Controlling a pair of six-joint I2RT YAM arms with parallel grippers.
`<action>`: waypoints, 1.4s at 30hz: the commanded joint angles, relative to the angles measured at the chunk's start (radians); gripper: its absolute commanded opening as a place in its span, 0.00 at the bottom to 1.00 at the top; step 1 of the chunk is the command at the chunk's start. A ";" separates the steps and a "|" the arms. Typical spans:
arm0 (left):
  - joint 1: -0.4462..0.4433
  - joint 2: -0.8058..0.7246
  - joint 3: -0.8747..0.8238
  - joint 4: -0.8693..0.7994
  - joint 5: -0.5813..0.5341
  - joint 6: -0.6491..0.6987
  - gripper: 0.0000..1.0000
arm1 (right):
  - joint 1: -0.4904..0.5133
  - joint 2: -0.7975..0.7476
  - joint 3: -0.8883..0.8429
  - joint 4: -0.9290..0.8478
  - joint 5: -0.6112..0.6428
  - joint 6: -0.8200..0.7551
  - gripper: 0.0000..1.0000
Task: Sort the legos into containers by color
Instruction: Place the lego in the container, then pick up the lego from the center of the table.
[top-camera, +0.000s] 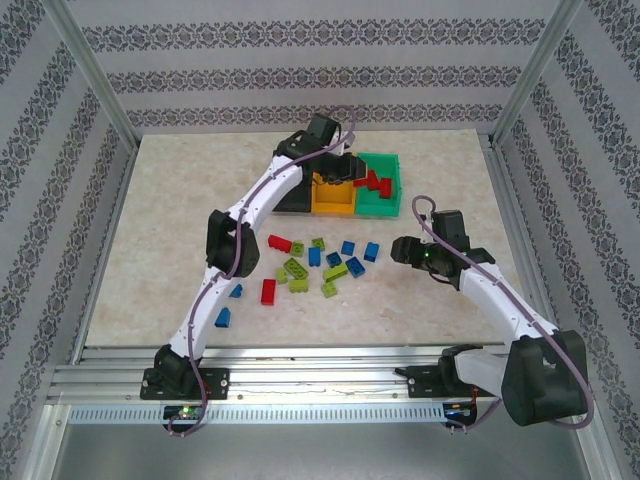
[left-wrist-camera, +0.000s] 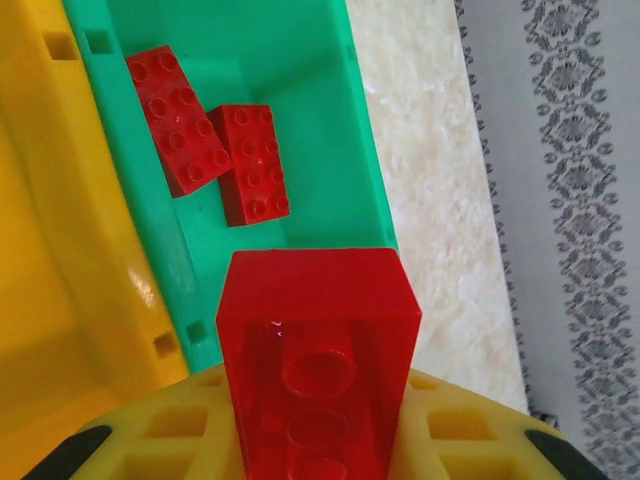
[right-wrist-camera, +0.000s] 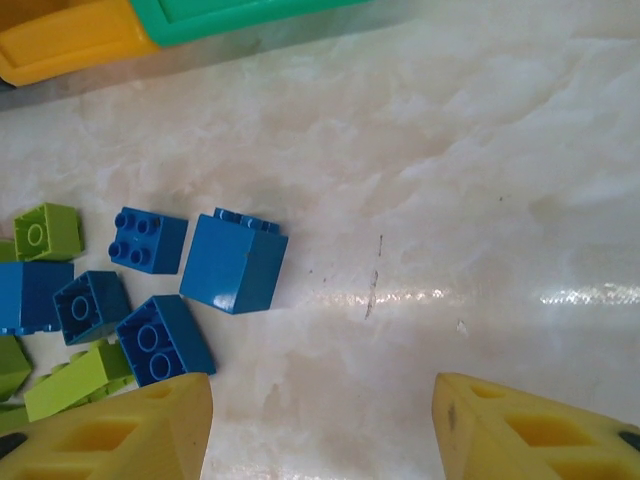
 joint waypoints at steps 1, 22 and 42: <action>-0.016 0.022 0.031 0.211 0.027 -0.157 0.28 | 0.001 -0.033 -0.021 -0.015 -0.026 0.032 0.61; -0.005 -0.168 -0.144 0.119 -0.002 -0.027 0.70 | 0.152 0.076 0.021 0.043 0.003 0.040 0.61; 0.454 -1.065 -1.487 0.418 0.093 -0.023 0.72 | 0.495 0.731 0.696 0.023 -0.008 -0.123 0.61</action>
